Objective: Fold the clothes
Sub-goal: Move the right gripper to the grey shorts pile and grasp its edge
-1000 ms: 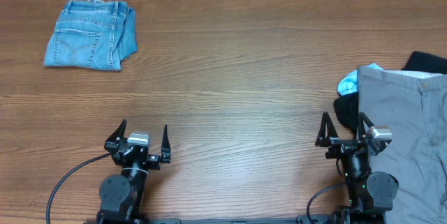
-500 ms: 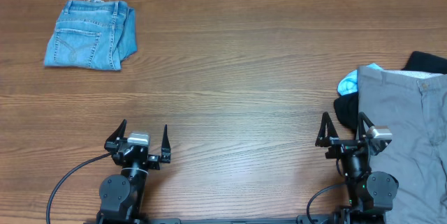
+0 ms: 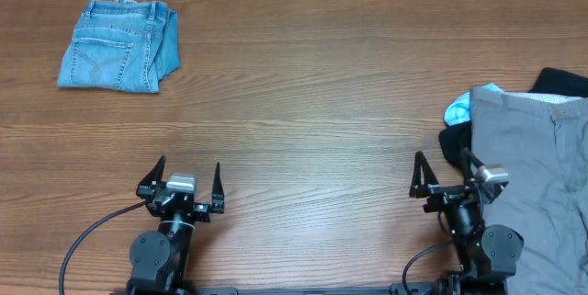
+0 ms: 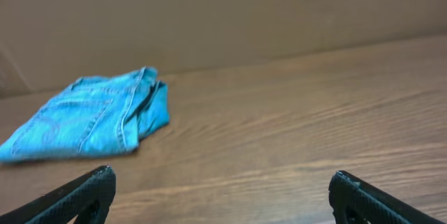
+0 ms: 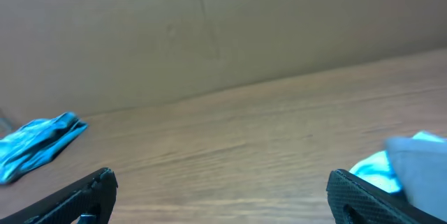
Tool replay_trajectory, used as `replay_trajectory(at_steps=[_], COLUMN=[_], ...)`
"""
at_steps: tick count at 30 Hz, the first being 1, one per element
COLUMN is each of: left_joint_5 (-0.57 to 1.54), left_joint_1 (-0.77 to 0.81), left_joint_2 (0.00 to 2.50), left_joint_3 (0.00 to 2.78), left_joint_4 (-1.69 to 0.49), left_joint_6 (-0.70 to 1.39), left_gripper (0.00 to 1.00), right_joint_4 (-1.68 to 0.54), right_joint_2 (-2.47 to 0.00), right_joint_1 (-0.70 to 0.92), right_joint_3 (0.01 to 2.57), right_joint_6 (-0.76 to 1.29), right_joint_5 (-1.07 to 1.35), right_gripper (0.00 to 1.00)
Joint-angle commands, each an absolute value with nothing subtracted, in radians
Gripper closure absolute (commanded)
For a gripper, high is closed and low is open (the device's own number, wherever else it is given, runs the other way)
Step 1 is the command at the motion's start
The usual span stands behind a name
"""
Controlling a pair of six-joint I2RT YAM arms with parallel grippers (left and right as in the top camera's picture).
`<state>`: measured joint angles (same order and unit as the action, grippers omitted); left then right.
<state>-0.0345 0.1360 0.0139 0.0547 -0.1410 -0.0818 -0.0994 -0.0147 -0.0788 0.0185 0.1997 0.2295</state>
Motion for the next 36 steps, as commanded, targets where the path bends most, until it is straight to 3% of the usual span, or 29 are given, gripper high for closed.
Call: replay_trajectory(at_steps=[1,8,13,29,36], left_joint_5=[0.099,0.060,0.059,0.080,0.104], left_joint_1=[0.138,0.138,0.138,0.138,0.138], left_joint_2=[0.006,0.011,0.094,0.789,1.044], left_joint_3=[0.059,0.202,0.360,1.128,1.291], left_joint_4=[-0.066,-0.087,-0.259,-0.782,-0.976], left_joint_6=[-0.078,-0.078,-0.045,-0.037,-0.038], left_gripper=[0.00,0.00,0.00,0.00,0.00], right_joint_4=[-0.152,-0.366,-0.548,-0.988,-0.972], right_joint_2=[-0.003,-0.020,-0.133,-0.932,-1.156], right_joint_1=[-0.080,-0.080,-0.080,-0.080,-0.080], right_joint_3=[0.085,0.308,0.474,1.058,1.115], right_joint_6=[0.267,0.265,0.262,0.255,0.272], right_joint_5=[0.268,0.267,0.268,0.271,0.289], right_gripper=[0.00,0.00,0.00,0.00,0.00])
